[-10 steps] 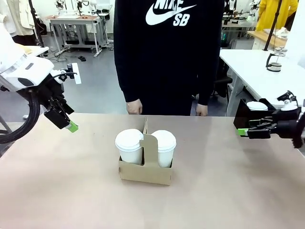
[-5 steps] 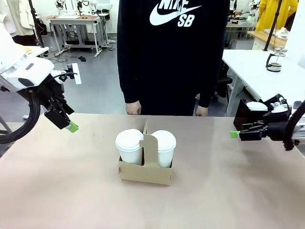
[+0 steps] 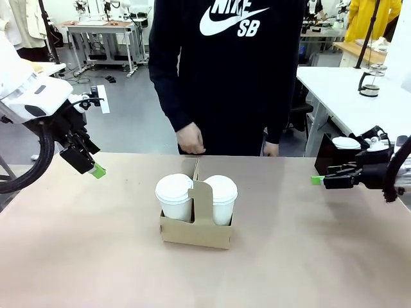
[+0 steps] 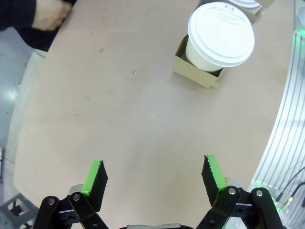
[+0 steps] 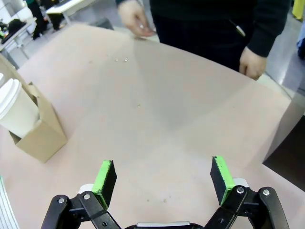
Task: Pour a drink into a cup and package it in a carrier.
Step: Insert the held 600 ml Paper Cup into the Cup Carrier.
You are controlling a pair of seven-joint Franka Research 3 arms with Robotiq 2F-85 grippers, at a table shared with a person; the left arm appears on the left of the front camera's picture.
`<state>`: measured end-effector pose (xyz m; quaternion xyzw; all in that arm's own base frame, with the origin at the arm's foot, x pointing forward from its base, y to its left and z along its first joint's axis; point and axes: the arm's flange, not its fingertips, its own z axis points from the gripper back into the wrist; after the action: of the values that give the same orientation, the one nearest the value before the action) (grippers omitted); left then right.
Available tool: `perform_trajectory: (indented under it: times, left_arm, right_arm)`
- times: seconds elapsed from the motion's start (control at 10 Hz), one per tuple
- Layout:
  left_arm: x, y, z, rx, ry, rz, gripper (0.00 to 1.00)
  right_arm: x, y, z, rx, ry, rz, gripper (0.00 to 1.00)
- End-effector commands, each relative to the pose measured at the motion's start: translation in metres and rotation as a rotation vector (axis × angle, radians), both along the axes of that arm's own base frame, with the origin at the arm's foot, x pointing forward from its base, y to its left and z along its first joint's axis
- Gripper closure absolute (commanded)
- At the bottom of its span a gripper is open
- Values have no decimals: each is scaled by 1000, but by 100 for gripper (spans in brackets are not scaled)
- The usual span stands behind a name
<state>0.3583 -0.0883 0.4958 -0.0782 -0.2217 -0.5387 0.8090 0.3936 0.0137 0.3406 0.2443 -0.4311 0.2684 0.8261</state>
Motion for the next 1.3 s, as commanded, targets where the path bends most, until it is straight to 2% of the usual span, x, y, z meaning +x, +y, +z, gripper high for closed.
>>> perform_trajectory:
  times: [0.0, 1.2]
  left_arm:
    - [-2, 1, 0, -17, 6, 4, 0]
    - [-2, 1, 0, -17, 6, 4, 0]
  right_arm:
    - [0, -2, 1, -14, -12, -4, 0]
    - [0, -2, 1, -14, -12, -4, 0]
